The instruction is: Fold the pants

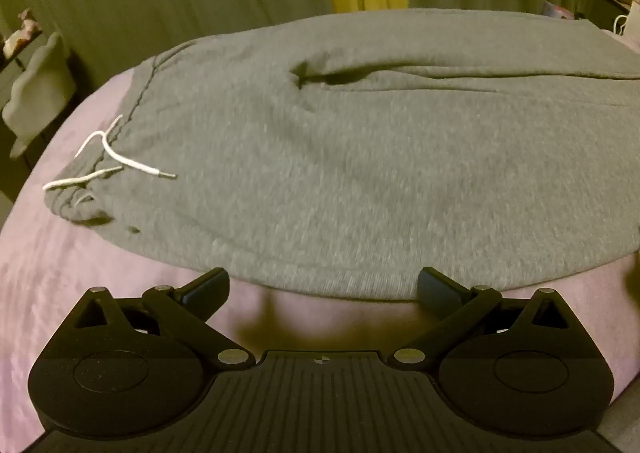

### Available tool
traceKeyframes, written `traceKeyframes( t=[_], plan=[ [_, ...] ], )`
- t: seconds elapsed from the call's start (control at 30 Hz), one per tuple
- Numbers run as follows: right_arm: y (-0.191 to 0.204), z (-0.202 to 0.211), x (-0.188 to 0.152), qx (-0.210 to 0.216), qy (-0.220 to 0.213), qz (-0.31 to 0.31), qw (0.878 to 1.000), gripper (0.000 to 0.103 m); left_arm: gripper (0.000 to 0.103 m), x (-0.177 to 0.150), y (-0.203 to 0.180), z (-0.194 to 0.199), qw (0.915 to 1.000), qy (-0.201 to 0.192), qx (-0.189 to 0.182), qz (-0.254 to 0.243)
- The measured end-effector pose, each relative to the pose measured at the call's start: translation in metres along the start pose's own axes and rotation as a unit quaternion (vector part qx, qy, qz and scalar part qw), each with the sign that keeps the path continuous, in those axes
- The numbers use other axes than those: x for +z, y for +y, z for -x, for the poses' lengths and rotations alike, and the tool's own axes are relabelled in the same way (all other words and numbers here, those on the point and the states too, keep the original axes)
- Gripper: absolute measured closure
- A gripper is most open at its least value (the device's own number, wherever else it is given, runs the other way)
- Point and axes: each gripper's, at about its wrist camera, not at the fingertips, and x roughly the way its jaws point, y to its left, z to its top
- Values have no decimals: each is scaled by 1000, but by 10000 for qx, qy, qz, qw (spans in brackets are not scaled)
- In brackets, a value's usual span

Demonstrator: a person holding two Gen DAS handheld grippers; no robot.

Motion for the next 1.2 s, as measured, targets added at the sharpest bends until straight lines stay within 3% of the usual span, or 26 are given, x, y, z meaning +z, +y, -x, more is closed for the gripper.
traceKeyframes(
  t=[1.2],
  plan=[
    [-2,-1,-4,7,12,-5,10000,4,0,-2,-1,-3,10000,57,15,-22]
  ],
)
